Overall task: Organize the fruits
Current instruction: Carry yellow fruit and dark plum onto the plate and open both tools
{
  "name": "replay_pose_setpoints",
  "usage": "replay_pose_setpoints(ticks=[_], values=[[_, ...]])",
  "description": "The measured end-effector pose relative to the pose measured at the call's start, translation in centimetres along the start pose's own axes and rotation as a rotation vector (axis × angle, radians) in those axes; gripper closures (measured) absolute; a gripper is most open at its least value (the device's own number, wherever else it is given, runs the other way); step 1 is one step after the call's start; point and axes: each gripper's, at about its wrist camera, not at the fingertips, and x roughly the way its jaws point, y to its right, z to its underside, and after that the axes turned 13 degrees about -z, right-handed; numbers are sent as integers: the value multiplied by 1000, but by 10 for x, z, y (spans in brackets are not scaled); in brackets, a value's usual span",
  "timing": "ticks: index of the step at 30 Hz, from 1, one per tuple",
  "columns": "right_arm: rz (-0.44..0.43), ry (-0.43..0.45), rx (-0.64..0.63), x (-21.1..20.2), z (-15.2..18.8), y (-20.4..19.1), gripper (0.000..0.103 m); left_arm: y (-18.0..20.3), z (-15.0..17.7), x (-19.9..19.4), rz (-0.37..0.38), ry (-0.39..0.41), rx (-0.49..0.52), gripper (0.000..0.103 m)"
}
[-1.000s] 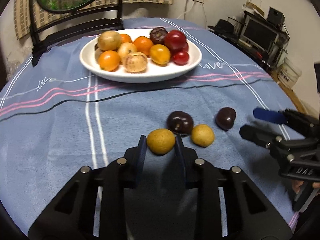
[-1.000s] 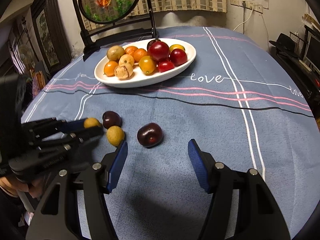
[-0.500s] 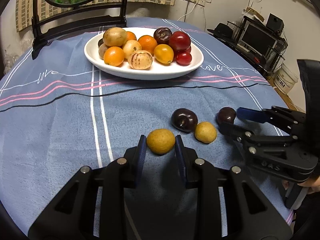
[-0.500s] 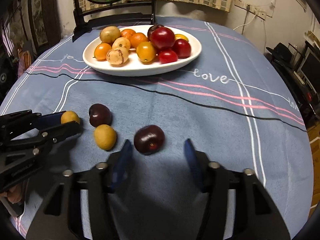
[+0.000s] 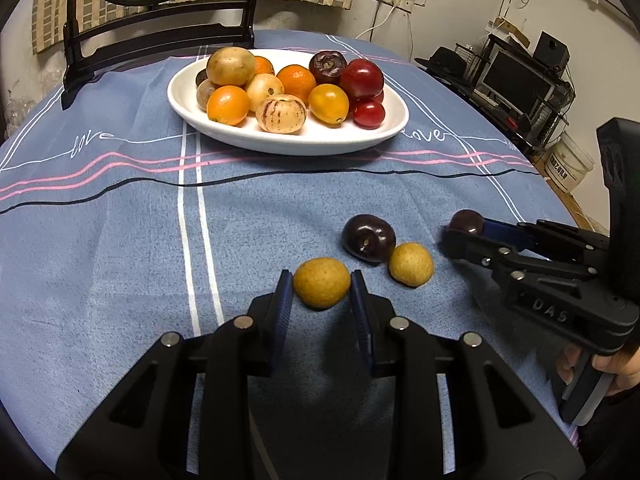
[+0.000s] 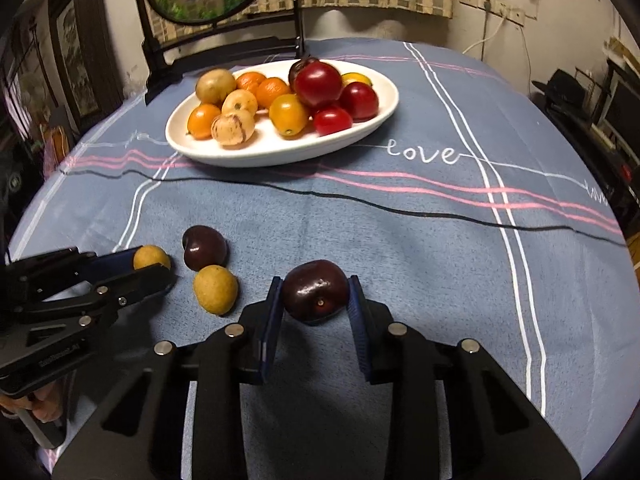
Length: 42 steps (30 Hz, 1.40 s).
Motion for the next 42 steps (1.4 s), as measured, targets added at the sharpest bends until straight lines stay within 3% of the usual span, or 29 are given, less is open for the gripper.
replay_pose_setpoints(ticks=[13,24,29,42], values=[[-28,50,-19,-19,-4,-6,71,3,-9,-25,-40,70,39,73],[-61,117,-125,-31,-55,-28,71,-13,-60,-40,-72,151,41,73],[-91,137,-176,-14,-94,-44,71,-24,-91,-28,-73,149,0,73],[-106,85,-110,62,-162,-26,70,-42,-143,37,-145,116,-17,73]])
